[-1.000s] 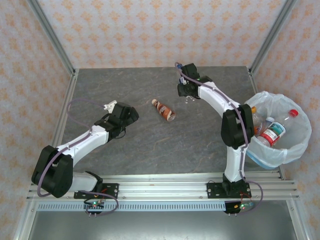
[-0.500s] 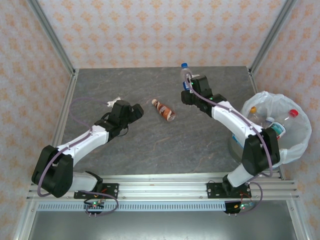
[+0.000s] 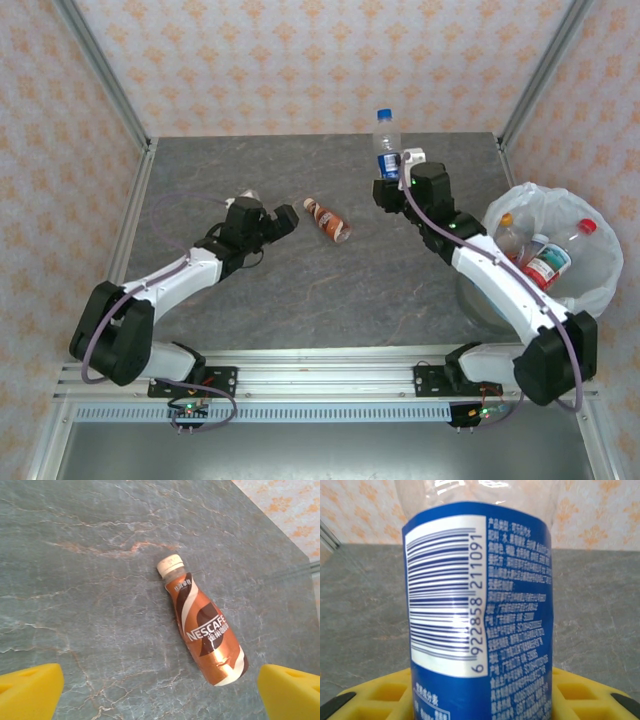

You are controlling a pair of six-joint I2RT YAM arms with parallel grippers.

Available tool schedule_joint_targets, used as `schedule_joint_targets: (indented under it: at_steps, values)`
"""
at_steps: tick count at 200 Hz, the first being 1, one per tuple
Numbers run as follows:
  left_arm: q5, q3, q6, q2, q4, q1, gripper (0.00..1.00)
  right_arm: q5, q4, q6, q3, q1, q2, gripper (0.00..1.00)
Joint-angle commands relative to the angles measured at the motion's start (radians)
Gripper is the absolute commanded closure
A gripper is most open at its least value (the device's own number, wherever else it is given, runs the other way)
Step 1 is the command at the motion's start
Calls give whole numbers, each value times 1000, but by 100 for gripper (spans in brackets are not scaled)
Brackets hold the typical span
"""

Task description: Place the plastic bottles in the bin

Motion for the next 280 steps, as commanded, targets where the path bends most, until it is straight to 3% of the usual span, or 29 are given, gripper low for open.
schedule_joint_targets:
  at_steps: [1, 53, 88, 129, 168, 211, 280]
  values:
    - [58, 62, 42, 22, 57, -16, 0, -6, 67, 2, -19, 6, -65, 55]
    - [83, 123, 44, 87, 73, -58, 0, 63, 65, 16, -49, 6, -209, 56]
    - [71, 145, 27, 125, 82, -71, 0, 127, -42, 3, -12, 5, -284, 56]
    - [79, 166, 22, 154, 83, -77, 0, 409, -190, 26, 69, -12, -324, 55]
    - [78, 170, 23, 162, 75, -78, 0, 532, -241, 33, 88, -73, -417, 55]
    - [78, 183, 32, 175, 57, -78, 0, 747, -274, 11, 46, -178, -507, 51]
    - [84, 194, 41, 187, 44, -79, 0, 676, -258, 73, -51, -393, -503, 48]
